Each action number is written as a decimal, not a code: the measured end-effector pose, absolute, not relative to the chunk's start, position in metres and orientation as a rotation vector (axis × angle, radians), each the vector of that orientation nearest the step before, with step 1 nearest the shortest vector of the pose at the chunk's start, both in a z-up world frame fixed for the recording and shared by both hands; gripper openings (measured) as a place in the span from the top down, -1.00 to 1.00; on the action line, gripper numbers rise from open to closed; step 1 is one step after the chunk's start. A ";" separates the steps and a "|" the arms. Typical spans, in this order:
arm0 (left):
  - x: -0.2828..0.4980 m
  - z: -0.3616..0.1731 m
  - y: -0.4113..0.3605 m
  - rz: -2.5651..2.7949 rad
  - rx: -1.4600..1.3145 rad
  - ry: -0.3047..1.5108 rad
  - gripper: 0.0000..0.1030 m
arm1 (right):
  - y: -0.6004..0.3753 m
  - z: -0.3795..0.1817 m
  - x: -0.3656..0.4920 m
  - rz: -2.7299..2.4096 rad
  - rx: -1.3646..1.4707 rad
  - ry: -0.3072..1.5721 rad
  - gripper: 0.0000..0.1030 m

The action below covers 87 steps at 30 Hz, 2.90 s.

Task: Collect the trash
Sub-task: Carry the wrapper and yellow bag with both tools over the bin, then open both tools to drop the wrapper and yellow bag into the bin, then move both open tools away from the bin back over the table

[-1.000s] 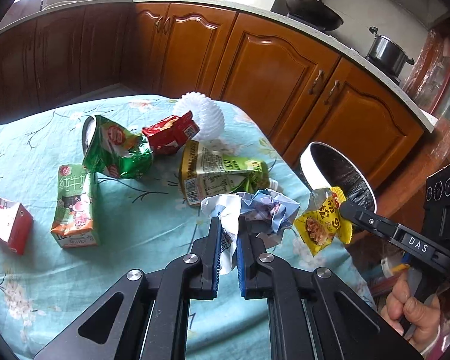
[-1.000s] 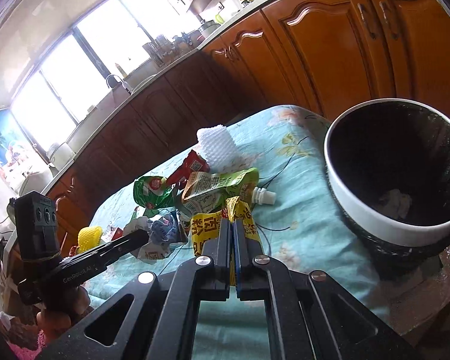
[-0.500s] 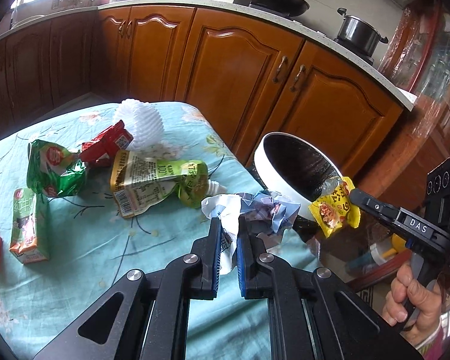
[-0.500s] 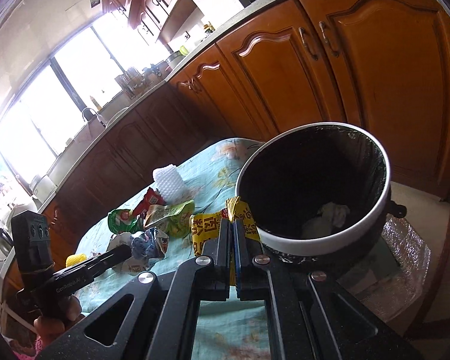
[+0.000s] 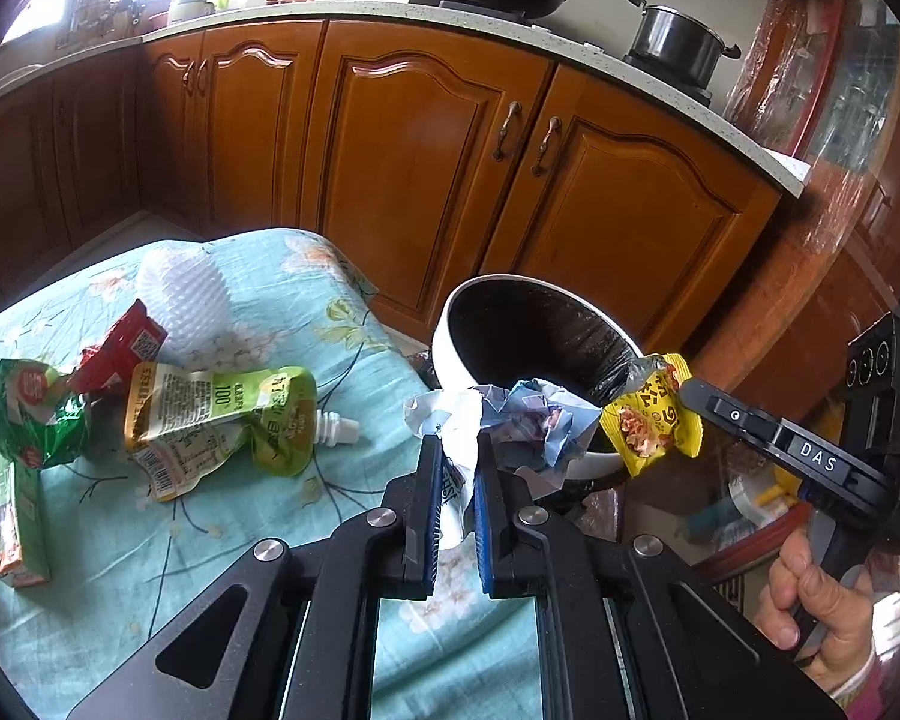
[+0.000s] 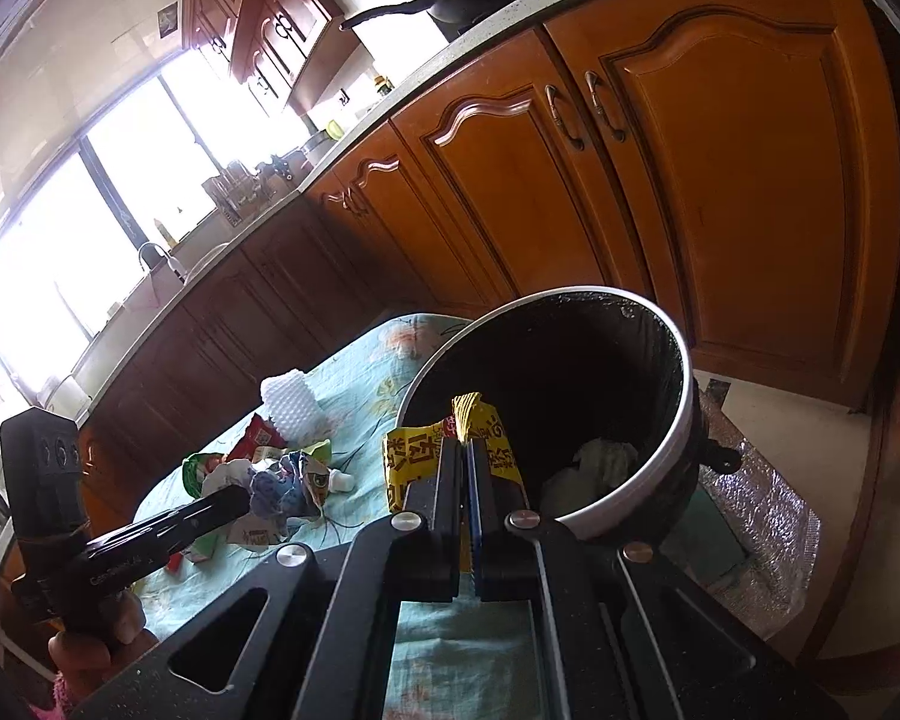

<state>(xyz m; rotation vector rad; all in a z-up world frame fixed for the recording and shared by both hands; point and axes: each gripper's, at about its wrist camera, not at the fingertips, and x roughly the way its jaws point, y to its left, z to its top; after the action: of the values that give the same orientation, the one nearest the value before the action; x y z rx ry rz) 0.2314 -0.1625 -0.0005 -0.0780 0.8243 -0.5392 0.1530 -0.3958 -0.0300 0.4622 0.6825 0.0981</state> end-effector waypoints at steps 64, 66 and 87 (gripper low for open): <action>0.204 -0.028 -0.104 -0.337 -0.134 0.854 -0.09 | -0.338 -0.045 0.164 0.191 0.467 0.725 -0.77; 0.194 -0.027 -0.089 -0.311 -0.146 0.850 -0.09 | -0.323 -0.046 0.163 0.216 0.457 0.738 -0.77; 0.134 -0.025 0.104 0.097 -0.437 0.836 -0.23 | -0.193 -0.059 0.176 0.438 0.349 0.845 -0.77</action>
<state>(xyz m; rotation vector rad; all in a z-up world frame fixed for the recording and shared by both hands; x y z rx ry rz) 0.1341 0.1035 -0.0250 -0.4368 0.8358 0.0966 0.1757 -0.1933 -0.0593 0.3487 0.8448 0.4384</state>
